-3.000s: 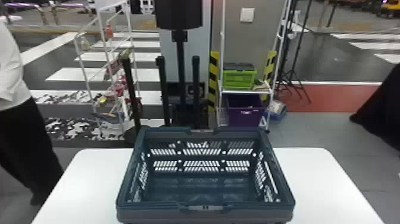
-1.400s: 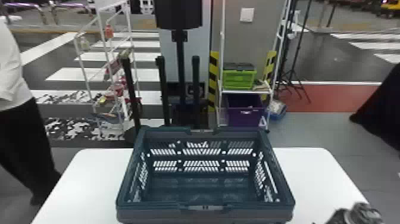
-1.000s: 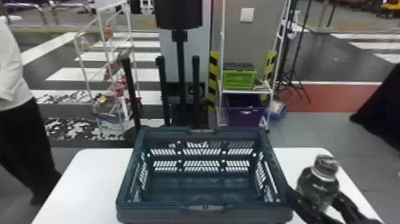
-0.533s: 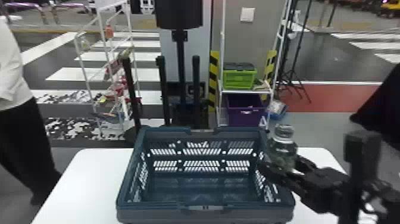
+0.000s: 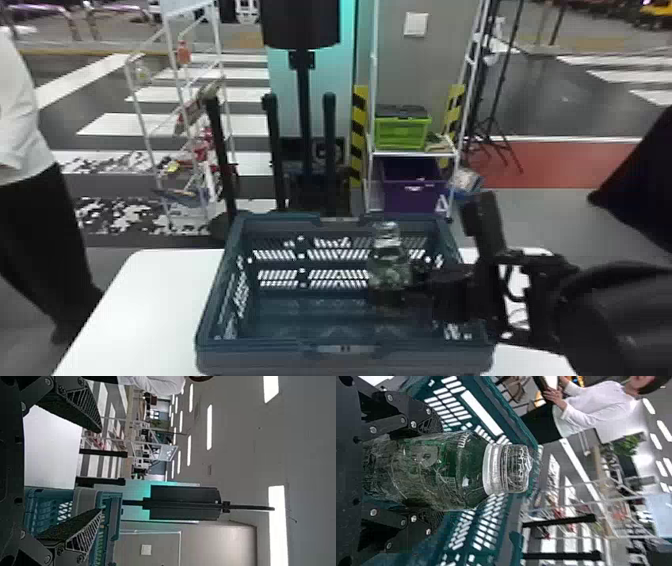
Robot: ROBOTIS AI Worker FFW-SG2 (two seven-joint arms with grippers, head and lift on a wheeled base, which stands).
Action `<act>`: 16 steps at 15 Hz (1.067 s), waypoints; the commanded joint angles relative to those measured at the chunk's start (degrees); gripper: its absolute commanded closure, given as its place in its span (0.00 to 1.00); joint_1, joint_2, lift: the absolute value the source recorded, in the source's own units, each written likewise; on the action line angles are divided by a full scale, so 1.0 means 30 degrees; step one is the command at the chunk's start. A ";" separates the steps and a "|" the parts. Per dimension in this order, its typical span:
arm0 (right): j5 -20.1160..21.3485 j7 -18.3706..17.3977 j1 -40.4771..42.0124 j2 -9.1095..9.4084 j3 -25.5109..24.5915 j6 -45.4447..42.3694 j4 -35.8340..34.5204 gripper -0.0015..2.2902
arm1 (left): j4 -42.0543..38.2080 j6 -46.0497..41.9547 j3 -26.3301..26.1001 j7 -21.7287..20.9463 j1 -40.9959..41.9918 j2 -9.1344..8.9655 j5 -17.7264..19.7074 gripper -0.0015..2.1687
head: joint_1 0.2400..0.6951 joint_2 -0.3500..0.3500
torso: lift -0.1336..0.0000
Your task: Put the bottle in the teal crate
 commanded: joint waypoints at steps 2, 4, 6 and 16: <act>0.0286 0.0698 -0.2408 0.0069 0.2068 0.2302 0.2351 0.86 | 0.0425 -0.1048 0.0014 -0.0001 0.0016 -0.0234 0.0051 0.09 | 0.57 0.50 | 1.00; 0.0872 0.0962 -0.3785 0.0157 0.3562 0.3005 0.3933 0.86 | 0.0718 -0.1693 0.0102 -0.0001 -0.0014 -0.0439 -0.0008 0.09 | 0.57 0.50 | 1.00; 0.1165 0.1167 -0.4986 0.0362 0.4734 0.3005 0.5632 0.86 | 0.1011 -0.2162 0.0102 -0.0001 0.0016 -0.0586 -0.0067 0.09 | 0.57 0.50 | 1.00; 0.2894 0.1196 -0.7007 0.2735 0.6462 0.3298 1.0730 0.86 | 0.2094 -0.5736 0.0190 -0.0030 0.0309 -0.0761 -0.0125 0.09 | 0.57 0.50 | 1.00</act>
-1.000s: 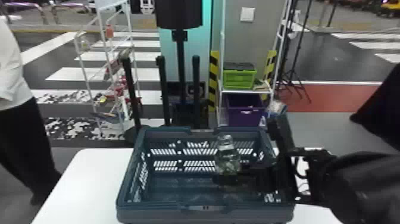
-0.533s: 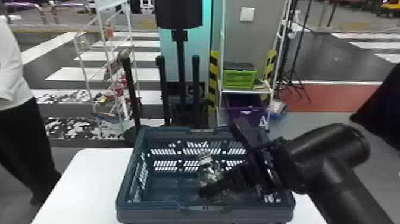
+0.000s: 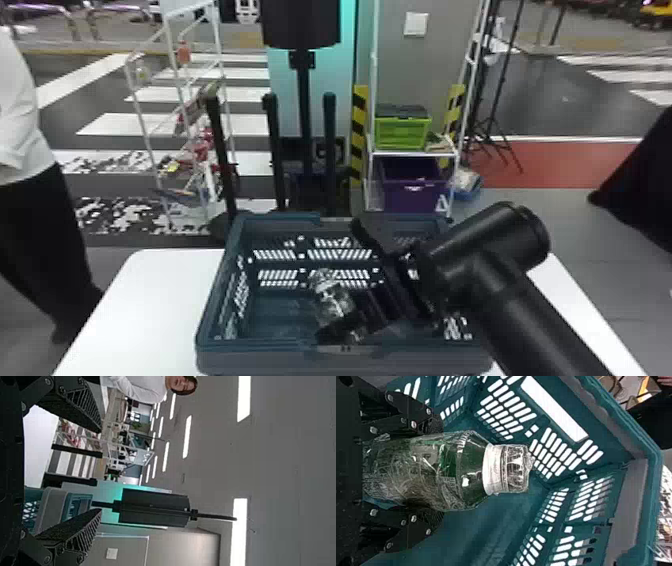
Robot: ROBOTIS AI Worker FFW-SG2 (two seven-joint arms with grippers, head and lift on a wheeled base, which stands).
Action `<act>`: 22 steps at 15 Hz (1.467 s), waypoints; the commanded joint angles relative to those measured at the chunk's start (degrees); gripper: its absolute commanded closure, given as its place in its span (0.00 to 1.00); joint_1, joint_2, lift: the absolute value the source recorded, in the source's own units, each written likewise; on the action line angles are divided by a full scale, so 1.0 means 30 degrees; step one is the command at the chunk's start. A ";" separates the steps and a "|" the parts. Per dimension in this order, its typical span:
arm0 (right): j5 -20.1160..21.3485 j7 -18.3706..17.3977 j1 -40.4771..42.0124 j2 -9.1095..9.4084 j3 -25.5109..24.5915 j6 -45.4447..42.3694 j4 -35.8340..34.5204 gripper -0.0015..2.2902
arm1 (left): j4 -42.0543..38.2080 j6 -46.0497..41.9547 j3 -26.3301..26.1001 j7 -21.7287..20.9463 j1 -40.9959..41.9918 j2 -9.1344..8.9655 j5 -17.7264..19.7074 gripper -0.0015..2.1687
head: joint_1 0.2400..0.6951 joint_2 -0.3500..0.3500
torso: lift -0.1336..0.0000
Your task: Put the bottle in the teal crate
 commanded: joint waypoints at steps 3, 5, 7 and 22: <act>0.0615 0.0001 -0.0417 0.0701 -0.0055 0.0034 0.1567 0.86 | 0.0205 -0.0831 0.0070 0.0000 0.0142 -0.0001 -0.0029 0.09 | 0.57 0.50 | 1.00; 0.0849 -0.0029 -0.0535 0.0965 -0.0143 -0.0435 0.2446 0.86 | 0.0205 -0.1007 0.0100 0.0000 0.0230 -0.0001 -0.0029 0.09 | 0.57 0.50 | 1.00; 0.0966 -0.0029 -0.0623 0.1170 -0.0230 -0.1255 0.3296 0.86 | 0.0205 -0.1124 0.0100 -0.0029 0.0289 -0.0001 -0.0058 0.09 | 0.57 0.50 | 1.00; 0.0995 -0.0615 -0.2146 0.1568 -0.1520 -0.4888 0.8159 0.83 | 0.0234 -0.1182 0.0158 -0.0029 0.0201 -0.0001 0.0059 0.09 | 0.57 0.50 | 1.00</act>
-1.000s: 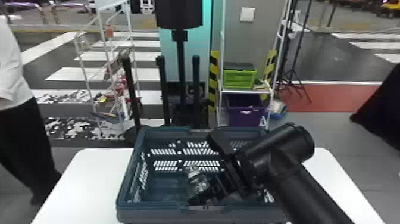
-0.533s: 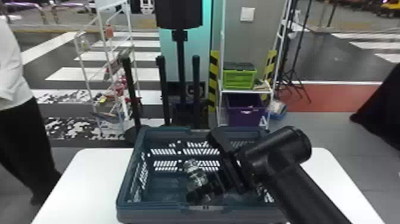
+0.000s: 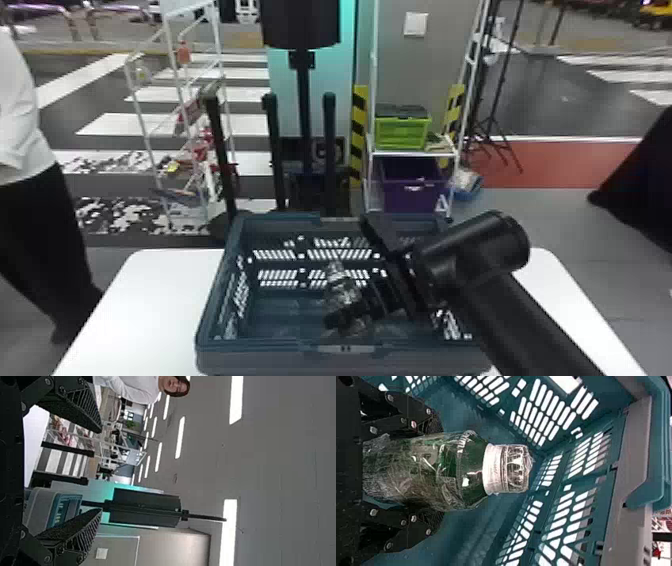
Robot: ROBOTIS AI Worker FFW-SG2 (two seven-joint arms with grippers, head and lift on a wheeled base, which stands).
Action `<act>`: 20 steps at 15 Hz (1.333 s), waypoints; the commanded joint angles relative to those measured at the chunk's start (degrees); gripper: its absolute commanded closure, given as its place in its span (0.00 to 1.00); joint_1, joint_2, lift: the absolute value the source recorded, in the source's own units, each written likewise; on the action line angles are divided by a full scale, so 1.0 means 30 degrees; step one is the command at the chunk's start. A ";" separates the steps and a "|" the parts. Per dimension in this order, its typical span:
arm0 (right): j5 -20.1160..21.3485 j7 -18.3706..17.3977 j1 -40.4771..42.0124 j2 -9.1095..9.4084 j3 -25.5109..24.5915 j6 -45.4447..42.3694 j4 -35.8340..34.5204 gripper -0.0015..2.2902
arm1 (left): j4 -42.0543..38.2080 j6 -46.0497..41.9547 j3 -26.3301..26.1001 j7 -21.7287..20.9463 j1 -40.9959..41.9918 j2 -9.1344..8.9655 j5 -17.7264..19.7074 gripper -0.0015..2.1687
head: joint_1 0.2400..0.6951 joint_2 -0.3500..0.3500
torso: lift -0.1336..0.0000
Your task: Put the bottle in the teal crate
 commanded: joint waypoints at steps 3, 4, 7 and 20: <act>0.0144 -0.0028 -0.0648 0.0017 0.0007 -0.0833 0.1731 0.80 | 0.0016 0.0078 0.0040 -0.0019 -0.0085 0.0007 0.0104 0.09 | 0.57 0.50 | 1.00; 0.0144 -0.0145 -0.0648 0.0017 0.0007 -0.1126 0.1819 0.79 | 0.0046 0.0137 0.0040 -0.0019 -0.0114 0.0007 0.0133 0.09 | 0.57 0.50 | 1.00; -0.0032 -0.0204 -0.0677 0.0017 -0.0227 -0.1771 0.2141 0.09 | 0.0046 0.0195 0.0040 -0.0019 -0.0144 0.0007 0.0192 0.09 | 0.57 0.50 | 1.00; -0.0413 -0.1229 0.1520 0.0017 -0.2132 0.3620 -0.6531 0.04 | -0.0013 0.0313 0.0362 -0.0078 -0.0202 0.0036 0.0367 0.09 | 0.57 0.50 | 1.00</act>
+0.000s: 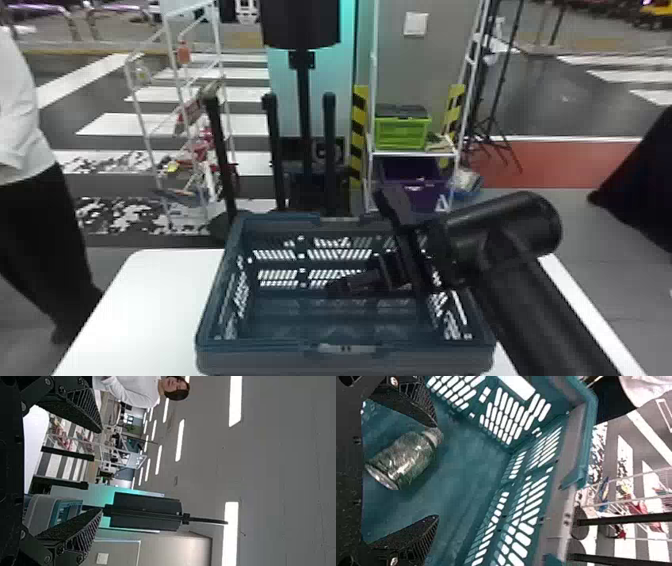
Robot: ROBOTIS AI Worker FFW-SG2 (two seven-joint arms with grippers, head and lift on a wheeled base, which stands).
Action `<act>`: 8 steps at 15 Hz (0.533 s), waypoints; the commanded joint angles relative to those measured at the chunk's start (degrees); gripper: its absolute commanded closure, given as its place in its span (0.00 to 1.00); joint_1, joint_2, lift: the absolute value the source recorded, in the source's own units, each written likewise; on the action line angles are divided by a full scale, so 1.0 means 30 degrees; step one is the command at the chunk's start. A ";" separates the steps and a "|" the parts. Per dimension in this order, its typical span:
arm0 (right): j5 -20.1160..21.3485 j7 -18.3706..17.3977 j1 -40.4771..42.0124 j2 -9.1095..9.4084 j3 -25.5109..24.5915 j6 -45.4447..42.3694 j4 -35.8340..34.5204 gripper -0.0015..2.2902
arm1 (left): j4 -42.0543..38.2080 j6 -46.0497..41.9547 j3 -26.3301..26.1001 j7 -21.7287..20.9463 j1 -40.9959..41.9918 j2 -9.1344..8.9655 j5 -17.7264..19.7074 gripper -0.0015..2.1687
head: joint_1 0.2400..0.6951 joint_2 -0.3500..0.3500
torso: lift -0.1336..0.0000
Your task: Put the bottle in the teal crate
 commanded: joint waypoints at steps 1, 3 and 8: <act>-0.0010 -0.0532 0.1058 0.0000 -0.0103 0.1834 -0.3155 0.04 | -0.0007 0.0003 0.0094 -0.0058 0.0008 0.0000 0.0018 0.09 | 0.57 0.50 | 1.00; -0.0654 -0.1236 0.2523 -0.0937 -0.0660 0.2068 -0.6143 0.04 | 0.0052 -0.0056 0.0182 -0.0117 0.0008 0.0000 0.0077 0.09 | 0.57 0.50 | 1.00; -0.3350 -0.2056 0.6888 -0.3281 -0.3121 0.0310 -1.2207 0.04 | 0.0081 0.0003 0.0240 -0.0205 0.0008 0.0029 0.0135 0.09 | 0.57 0.50 | 1.00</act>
